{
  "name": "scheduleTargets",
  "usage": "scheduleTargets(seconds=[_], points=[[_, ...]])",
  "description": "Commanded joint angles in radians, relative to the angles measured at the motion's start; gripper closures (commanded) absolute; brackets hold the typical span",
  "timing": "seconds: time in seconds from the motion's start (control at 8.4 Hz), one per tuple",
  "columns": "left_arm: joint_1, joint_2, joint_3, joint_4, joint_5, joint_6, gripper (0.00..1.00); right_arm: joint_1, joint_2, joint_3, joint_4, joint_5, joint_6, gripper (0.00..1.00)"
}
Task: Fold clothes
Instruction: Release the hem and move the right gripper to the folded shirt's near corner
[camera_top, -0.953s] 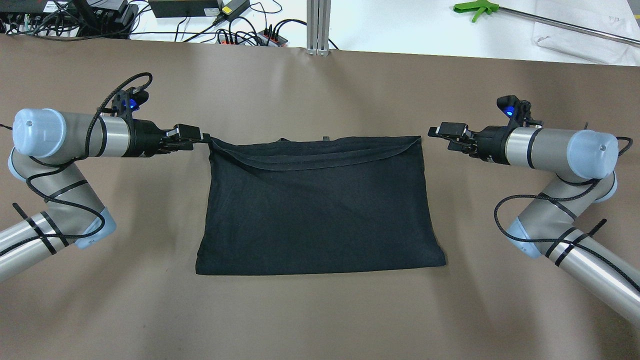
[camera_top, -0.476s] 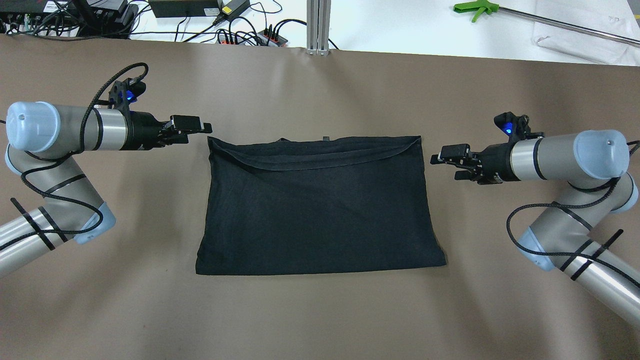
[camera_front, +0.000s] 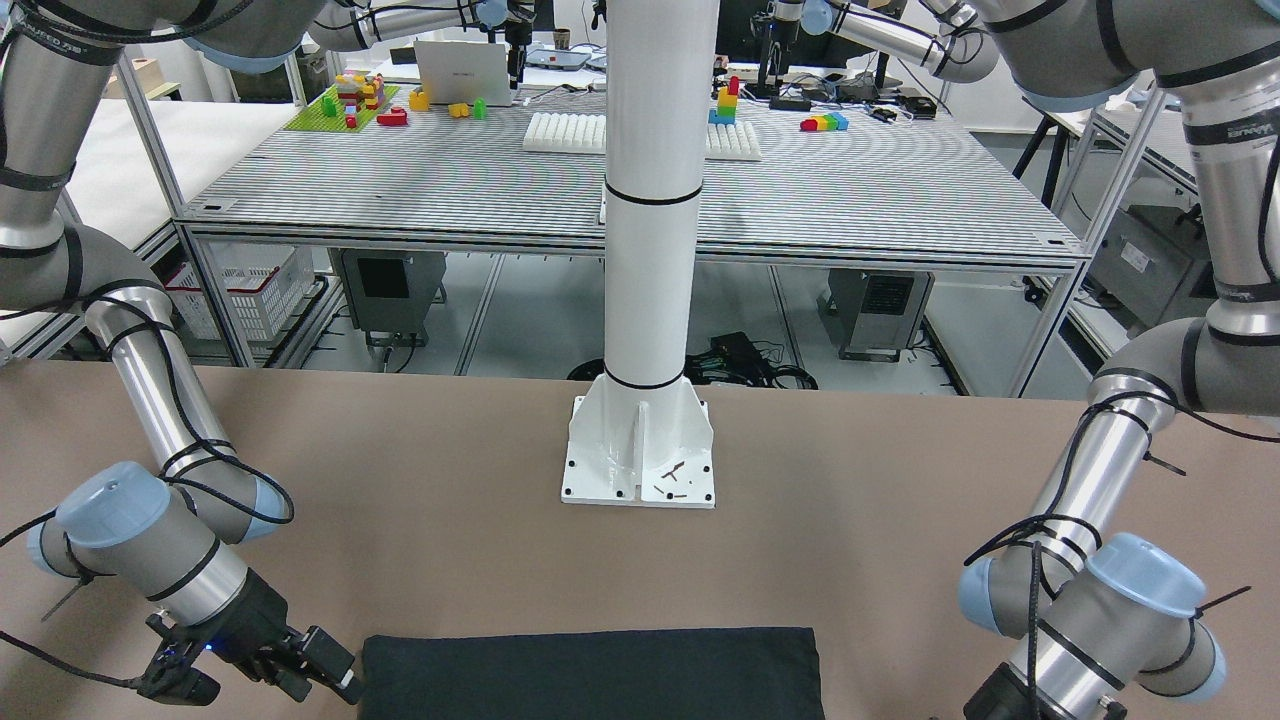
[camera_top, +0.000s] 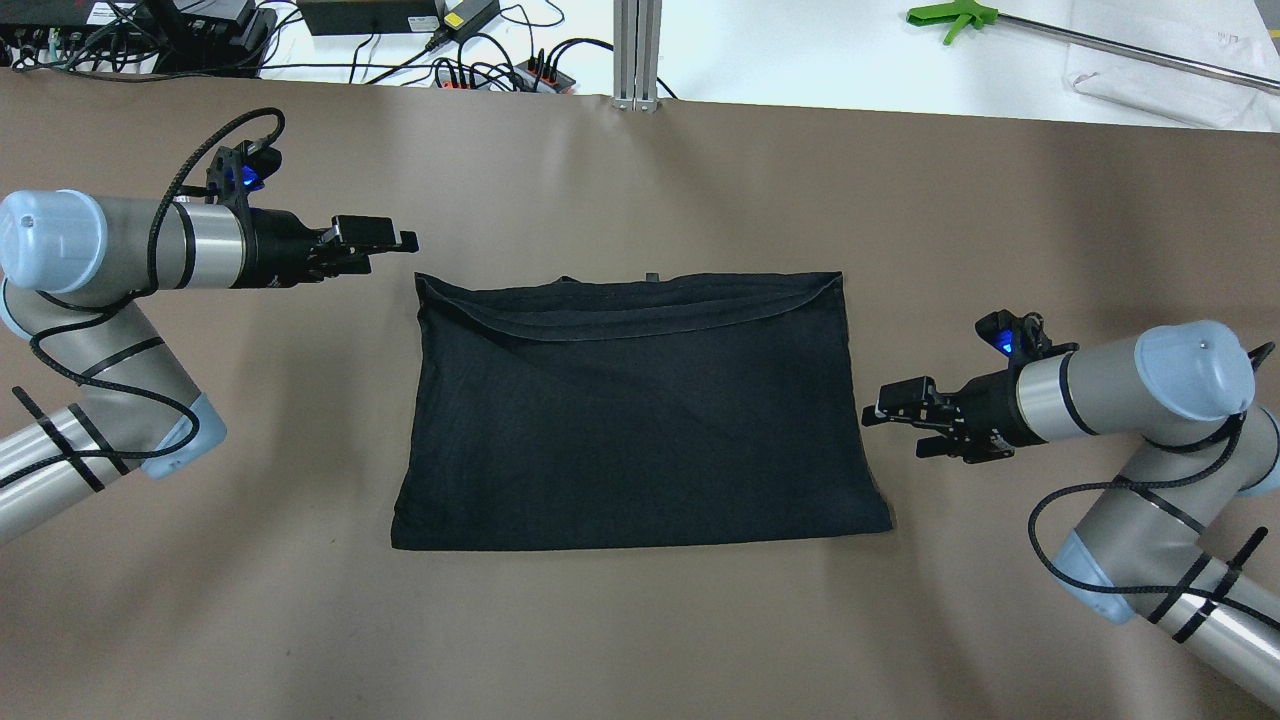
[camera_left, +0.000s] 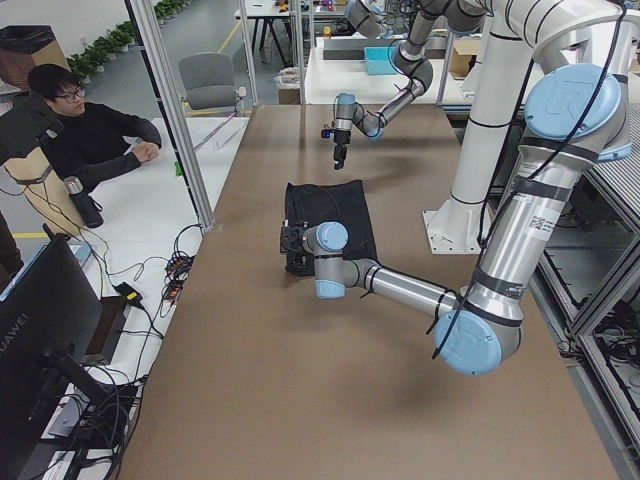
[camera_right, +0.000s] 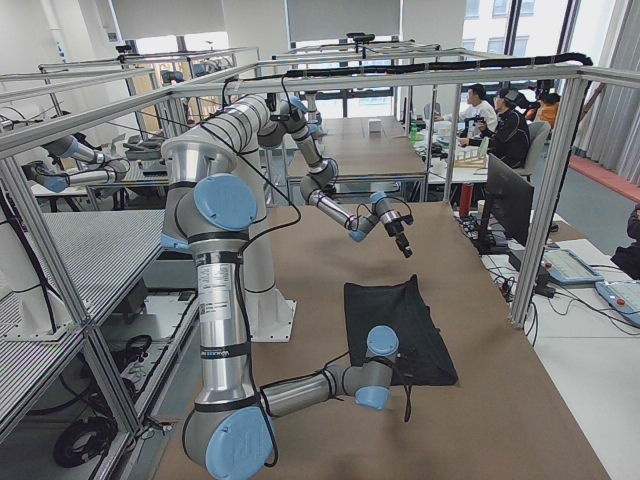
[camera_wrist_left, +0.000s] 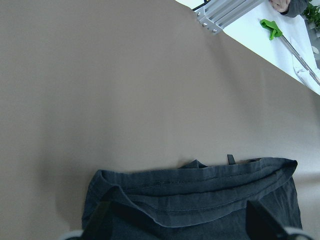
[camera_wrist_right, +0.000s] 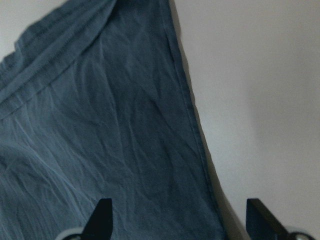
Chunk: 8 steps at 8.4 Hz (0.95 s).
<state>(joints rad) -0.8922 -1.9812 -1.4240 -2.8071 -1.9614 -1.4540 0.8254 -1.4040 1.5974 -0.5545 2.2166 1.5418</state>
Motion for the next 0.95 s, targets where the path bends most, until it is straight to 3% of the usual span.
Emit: scheduleTargets(seconds=[0.0, 0.6, 0.71, 0.83], points=[[-0.013, 0.002, -0.010, -0.002, -0.004, 0.006, 0.06, -0.087, -0.042, 0.003, 0.001, -0.020, 0.011, 0.06], [-0.011, 0.005, -0.021, -0.002, -0.001, 0.006, 0.06, -0.140, -0.098, 0.012, 0.074, -0.018, 0.011, 0.06], [-0.011, 0.005, -0.021, -0.002, -0.001, 0.006, 0.06, -0.152, -0.098, 0.012, 0.109, -0.018, 0.011, 0.12], [-0.011, 0.005, -0.021, -0.002, -0.001, 0.006, 0.06, -0.152, -0.099, 0.013, 0.110, -0.018, 0.011, 0.41]])
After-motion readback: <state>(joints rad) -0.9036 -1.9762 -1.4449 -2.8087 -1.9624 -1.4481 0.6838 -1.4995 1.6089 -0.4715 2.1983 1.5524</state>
